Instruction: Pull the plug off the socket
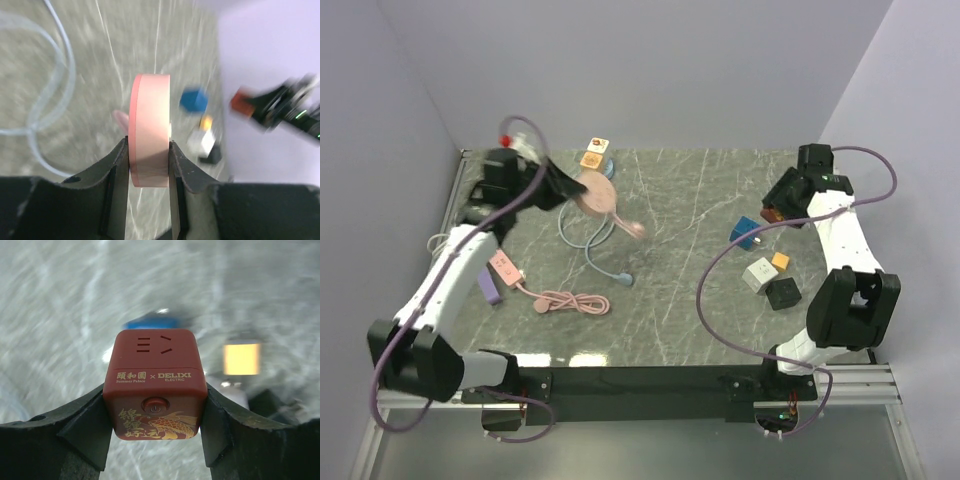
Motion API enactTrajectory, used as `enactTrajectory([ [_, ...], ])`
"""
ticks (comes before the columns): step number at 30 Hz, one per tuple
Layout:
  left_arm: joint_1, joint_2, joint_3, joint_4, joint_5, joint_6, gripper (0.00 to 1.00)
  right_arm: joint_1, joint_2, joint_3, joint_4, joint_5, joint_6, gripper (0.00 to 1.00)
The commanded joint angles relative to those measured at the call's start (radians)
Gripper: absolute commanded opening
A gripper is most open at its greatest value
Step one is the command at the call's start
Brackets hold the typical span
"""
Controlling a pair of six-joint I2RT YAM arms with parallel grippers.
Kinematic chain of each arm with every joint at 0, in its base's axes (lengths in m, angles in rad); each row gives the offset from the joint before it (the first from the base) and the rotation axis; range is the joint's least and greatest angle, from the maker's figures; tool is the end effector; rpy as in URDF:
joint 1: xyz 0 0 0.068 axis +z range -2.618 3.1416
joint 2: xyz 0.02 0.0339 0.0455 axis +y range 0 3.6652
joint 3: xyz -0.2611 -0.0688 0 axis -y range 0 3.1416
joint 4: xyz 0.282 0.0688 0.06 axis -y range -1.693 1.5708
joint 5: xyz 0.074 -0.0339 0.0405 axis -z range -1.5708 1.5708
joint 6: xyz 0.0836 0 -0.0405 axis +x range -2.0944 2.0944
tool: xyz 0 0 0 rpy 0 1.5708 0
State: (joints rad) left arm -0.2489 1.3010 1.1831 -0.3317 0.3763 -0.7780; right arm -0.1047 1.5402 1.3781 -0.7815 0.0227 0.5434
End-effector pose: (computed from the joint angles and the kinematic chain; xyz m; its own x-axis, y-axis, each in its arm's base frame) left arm 0.3551 -0.1219 0.3256 -0.6860 -0.4991 -0.5294 0.0960 0.6591 -0.7459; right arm 0.3901 -0.0429 0.2606 -0.6284 0.5858 -0.5118 0.5171 0.8061 0.2877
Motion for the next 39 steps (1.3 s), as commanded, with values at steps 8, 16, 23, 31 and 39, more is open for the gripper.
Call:
enactTrajectory([
  [8, 0.339, -0.19, 0.126, -0.202, -0.034, 0.117, 0.0, -0.07, 0.127, -0.037, 0.01, 0.172, 0.082, 0.0],
  [16, 0.485, -0.132, -0.117, -0.006, -0.193, 0.126, 0.0, -0.076, 0.169, -0.109, 0.099, 0.108, 0.109, 0.0],
  [23, 0.516, -0.062, -0.169, 0.0, -0.354, 0.157, 0.0, -0.076, 0.166, -0.169, 0.119, 0.108, 0.104, 0.0],
  [31, 0.543, -0.092, -0.266, -0.079, -0.56, 0.141, 0.0, -0.076, 0.181, -0.194, 0.122, 0.091, 0.107, 0.15],
  [39, 0.559, -0.138, -0.292, -0.122, -0.496, 0.126, 0.4, -0.076, 0.107, -0.18, 0.096, 0.1, 0.119, 0.74],
])
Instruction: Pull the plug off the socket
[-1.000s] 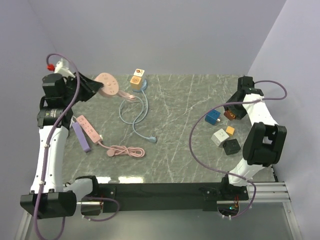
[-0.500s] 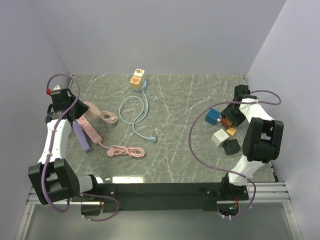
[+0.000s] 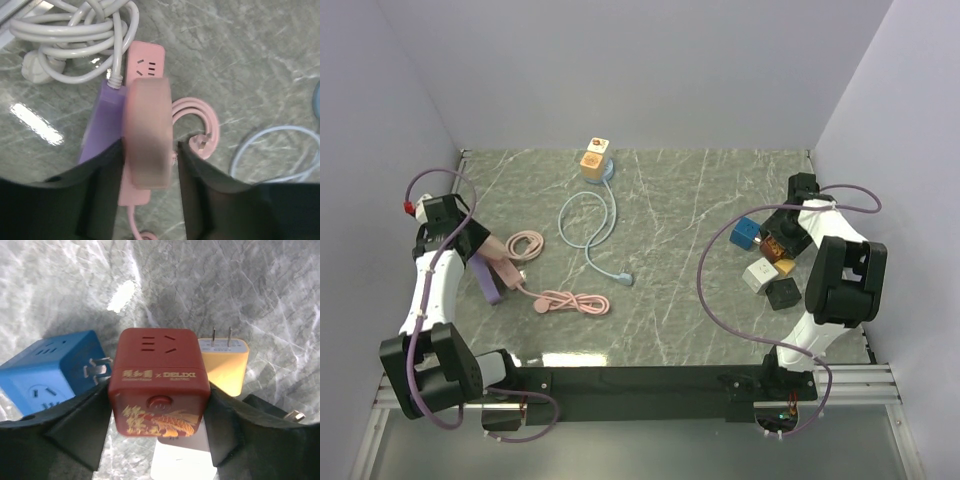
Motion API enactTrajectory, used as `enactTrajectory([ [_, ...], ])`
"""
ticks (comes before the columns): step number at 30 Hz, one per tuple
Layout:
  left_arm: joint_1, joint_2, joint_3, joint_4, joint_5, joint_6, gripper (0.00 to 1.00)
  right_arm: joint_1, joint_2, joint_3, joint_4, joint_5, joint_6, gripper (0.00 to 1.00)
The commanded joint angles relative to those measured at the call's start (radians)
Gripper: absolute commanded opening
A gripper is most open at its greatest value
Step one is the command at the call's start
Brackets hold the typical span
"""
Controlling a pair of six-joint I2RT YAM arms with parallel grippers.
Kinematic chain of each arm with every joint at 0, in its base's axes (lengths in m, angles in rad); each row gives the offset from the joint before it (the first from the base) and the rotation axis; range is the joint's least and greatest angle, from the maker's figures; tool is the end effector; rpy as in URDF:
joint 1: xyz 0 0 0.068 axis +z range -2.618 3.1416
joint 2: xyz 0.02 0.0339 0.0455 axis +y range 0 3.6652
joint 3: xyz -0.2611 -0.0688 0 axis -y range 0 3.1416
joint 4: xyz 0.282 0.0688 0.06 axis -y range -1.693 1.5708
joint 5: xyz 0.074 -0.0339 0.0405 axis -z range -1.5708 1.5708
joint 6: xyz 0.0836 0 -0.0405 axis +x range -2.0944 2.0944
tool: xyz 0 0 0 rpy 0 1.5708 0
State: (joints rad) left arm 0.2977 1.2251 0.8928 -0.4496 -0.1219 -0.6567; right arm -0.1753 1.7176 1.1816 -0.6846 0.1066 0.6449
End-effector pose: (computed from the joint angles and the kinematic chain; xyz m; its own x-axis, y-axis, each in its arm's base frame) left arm 0.3116 0.1062 0.2133 -0.3054 -0.7276 -0.6143 -0.7072 0.6053 -0.3653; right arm 0.3777 -0.0759 0.1318 -0.6133 0.7156 -0.3343 0.7233 0.6789 0.1264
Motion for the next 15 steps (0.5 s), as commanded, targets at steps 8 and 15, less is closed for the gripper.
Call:
enactTrajectory([
  [8, 0.008, -0.105, 0.055, -0.023, 0.267, 0.012, 0.92, -0.006, -0.17, 0.105, -0.085, 0.034, 0.013, 0.94],
  [15, -0.123, -0.095, 0.13, 0.02, 0.421, 0.045, 0.95, 0.037, -0.3, 0.167, -0.039, -0.088, -0.08, 0.95],
])
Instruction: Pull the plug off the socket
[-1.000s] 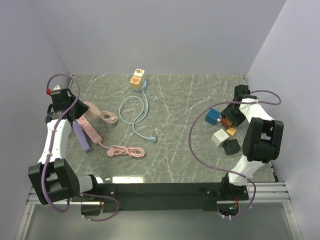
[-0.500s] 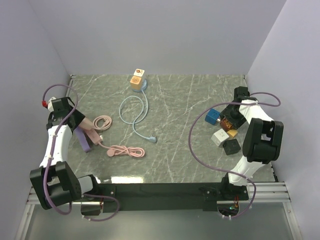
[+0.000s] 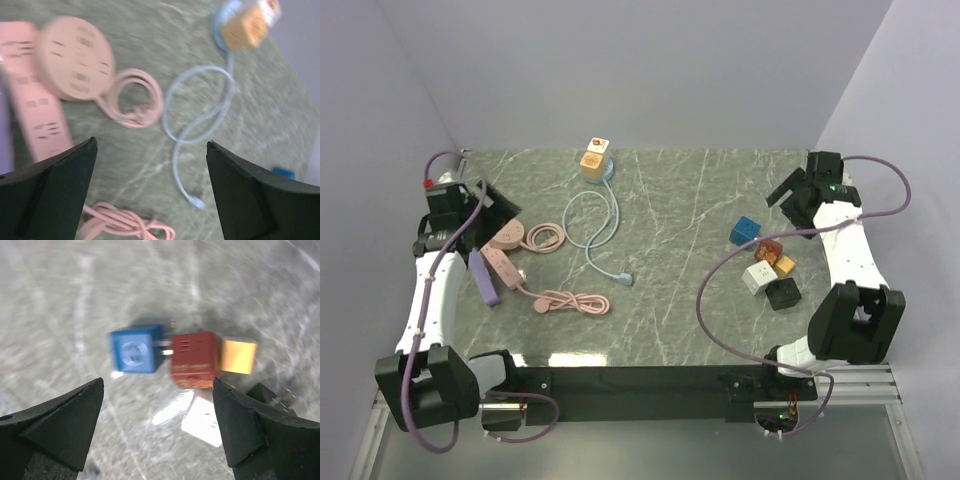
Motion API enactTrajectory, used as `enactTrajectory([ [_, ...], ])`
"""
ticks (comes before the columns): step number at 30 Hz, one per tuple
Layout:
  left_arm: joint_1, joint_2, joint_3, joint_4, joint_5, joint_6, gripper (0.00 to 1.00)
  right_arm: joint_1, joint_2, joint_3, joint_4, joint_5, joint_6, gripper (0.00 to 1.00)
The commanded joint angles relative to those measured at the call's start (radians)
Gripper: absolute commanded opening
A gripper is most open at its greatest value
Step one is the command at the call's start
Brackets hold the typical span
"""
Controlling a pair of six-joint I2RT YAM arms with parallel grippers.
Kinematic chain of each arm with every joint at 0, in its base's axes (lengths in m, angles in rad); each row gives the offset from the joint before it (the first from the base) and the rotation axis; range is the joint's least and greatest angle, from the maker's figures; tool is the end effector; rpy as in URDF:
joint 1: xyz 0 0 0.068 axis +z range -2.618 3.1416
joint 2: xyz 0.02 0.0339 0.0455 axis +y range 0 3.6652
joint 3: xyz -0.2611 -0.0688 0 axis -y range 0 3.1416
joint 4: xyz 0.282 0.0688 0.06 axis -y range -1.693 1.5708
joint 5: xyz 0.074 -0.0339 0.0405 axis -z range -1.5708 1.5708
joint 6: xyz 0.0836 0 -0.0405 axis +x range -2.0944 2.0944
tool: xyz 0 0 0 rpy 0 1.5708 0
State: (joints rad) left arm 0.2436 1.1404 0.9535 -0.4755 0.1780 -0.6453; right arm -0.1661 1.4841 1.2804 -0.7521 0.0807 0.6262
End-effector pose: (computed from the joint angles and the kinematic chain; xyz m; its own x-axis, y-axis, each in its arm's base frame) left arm 0.3166 0.0634 0.2612 -0.4156 -0.7132 -0.5645 -0.4404 0.7008 -0.5612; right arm 0.3702 -0.0689 0.2468 -0.5292 0.6810 -0.5061 0.6428 0.7111 0.2848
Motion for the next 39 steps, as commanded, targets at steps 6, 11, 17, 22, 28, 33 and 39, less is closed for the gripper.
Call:
enactTrajectory([
  [6, -0.28, 0.142, 0.165, 0.077, 0.064, 0.041, 0.93, 0.186, -0.015, 0.157, 0.025, -0.151, -0.164, 0.96],
  [11, -0.398, 0.358, 0.261, 0.107, 0.006, 0.024, 0.9, 0.287, 0.053, 0.157, 0.04, -0.196, -0.172, 0.95],
  [17, -0.515, 0.587, 0.401, 0.138, -0.064, -0.02, 0.89, 0.364, 0.065, 0.11, 0.066, -0.213, -0.155, 0.96],
  [22, -0.585, 0.717, 0.487, 0.16, -0.1, -0.073, 0.89, 0.39, 0.059, 0.07, 0.085, -0.214, -0.143, 0.95],
  [28, -0.627, 0.878, 0.606, 0.101, -0.175, -0.12, 0.89, 0.395, 0.059, 0.066, 0.082, -0.219, -0.141, 0.96],
  [33, -0.636, 0.986, 0.721, 0.089, -0.209, -0.111, 0.88, 0.396, 0.062, 0.079, 0.077, -0.216, -0.148, 0.95],
  [39, -0.642, 1.072, 0.781, 0.139, -0.192, -0.102, 0.76, 0.396, 0.071, 0.085, 0.076, -0.222, -0.149, 0.94],
])
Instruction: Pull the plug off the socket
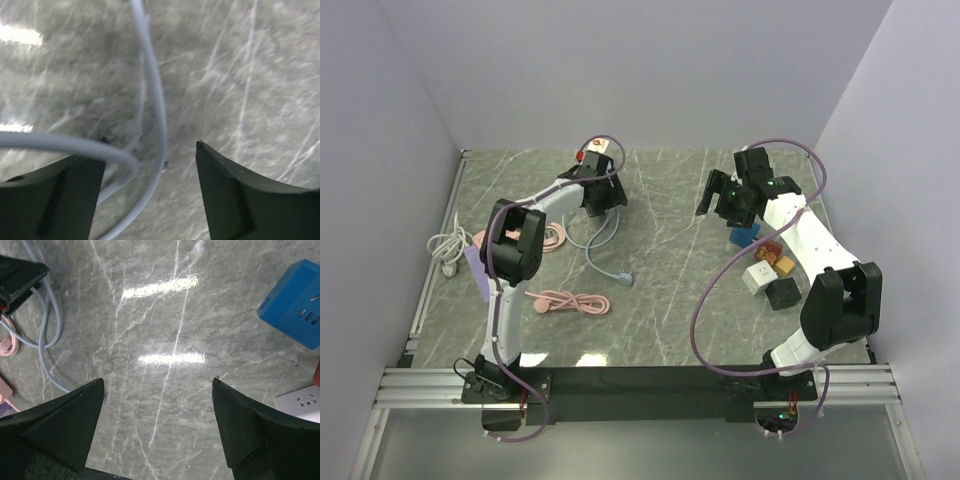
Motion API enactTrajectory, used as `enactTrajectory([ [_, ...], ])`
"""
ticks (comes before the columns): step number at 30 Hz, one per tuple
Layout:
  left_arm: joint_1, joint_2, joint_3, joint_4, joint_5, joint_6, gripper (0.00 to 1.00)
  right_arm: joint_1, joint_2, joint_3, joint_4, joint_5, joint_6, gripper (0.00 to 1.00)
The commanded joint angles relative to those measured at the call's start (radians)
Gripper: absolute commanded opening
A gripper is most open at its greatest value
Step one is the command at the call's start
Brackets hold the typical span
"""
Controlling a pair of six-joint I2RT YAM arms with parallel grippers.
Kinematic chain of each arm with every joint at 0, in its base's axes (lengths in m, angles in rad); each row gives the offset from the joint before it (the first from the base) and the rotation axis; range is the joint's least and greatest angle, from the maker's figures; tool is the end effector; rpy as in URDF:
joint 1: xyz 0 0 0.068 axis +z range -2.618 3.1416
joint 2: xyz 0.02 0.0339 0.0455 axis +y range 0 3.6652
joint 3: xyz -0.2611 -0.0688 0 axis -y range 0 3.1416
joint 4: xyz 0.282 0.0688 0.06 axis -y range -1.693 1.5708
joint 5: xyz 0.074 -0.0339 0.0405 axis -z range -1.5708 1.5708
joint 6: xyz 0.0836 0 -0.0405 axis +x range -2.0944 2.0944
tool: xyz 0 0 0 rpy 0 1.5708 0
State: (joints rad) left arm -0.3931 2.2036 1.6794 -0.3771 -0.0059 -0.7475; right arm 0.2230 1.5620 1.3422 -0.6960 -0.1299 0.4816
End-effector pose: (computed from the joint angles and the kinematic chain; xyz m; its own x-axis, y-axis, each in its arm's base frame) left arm 0.5049 -0.2088 0.1113 -0.7893 -0.4086 -0.4583 -0.2140 0.8827 -0.4185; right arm 0.3892 0.0994 0.2472 -0.8227 0.2844 -0.4923 0.0957 0.9228 0.3732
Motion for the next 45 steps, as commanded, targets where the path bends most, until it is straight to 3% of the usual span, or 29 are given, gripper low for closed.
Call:
enactTrajectory([
  [1, -0.007, 0.013, 0.051, 0.053, -0.003, -0.001, 0.74, 0.007, -0.003, 0.025, 0.018, -0.013, -0.006, 0.94],
  [6, -0.019, 0.042, 0.054, 0.104, 0.056, 0.014, 0.52, 0.006, 0.004, 0.023, 0.023, -0.025, -0.003, 0.91],
  [14, -0.052, 0.079, 0.005, 0.142, 0.124, 0.037, 0.29, 0.007, 0.026, 0.051, 0.023, -0.036, 0.003, 0.88],
  [17, -0.058, 0.067, -0.023, 0.165, 0.141, 0.039, 0.13, 0.007, 0.027, 0.048, 0.021, -0.037, 0.005, 0.87],
  [18, -0.059, 0.058, -0.029, 0.161, 0.148, 0.039, 0.03, 0.006, 0.026, 0.046, 0.024, -0.037, 0.008, 0.87],
  [19, -0.061, 0.05, -0.04, 0.162, 0.155, 0.045, 0.01, 0.007, 0.026, 0.04, 0.029, -0.037, 0.012, 0.86],
  [26, -0.105, -0.146, -0.321, 0.236, 0.237, 0.053, 0.01, 0.004, 0.033, 0.041, 0.053, -0.036, 0.038, 0.86],
  [32, -0.243, -0.295, -0.532, 0.277, 0.293, 0.025, 0.01, 0.006, 0.082, 0.101, 0.041, -0.037, 0.031, 0.87],
  [36, -0.337, -0.347, -0.587, 0.297, 0.285, -0.006, 0.0, 0.004, 0.119, 0.138, 0.024, -0.036, 0.019, 0.88],
  [40, -0.348, -0.386, -0.599, 0.279, 0.302, -0.015, 0.03, 0.007, 0.141, 0.161, 0.02, -0.042, 0.017, 0.9],
  [43, -0.365, -0.456, -0.627, 0.273, 0.238, -0.018, 0.4, 0.006, 0.15, 0.181, 0.018, -0.04, 0.022, 0.91],
  [44, -0.365, -0.505, -0.633, 0.27, 0.219, -0.021, 0.58, 0.007, 0.153, 0.183, 0.018, -0.043, 0.023, 0.92],
  [45, -0.365, -0.531, -0.635, 0.265, 0.205, -0.024, 0.65, 0.006, 0.155, 0.192, 0.02, -0.045, 0.026, 0.93],
])
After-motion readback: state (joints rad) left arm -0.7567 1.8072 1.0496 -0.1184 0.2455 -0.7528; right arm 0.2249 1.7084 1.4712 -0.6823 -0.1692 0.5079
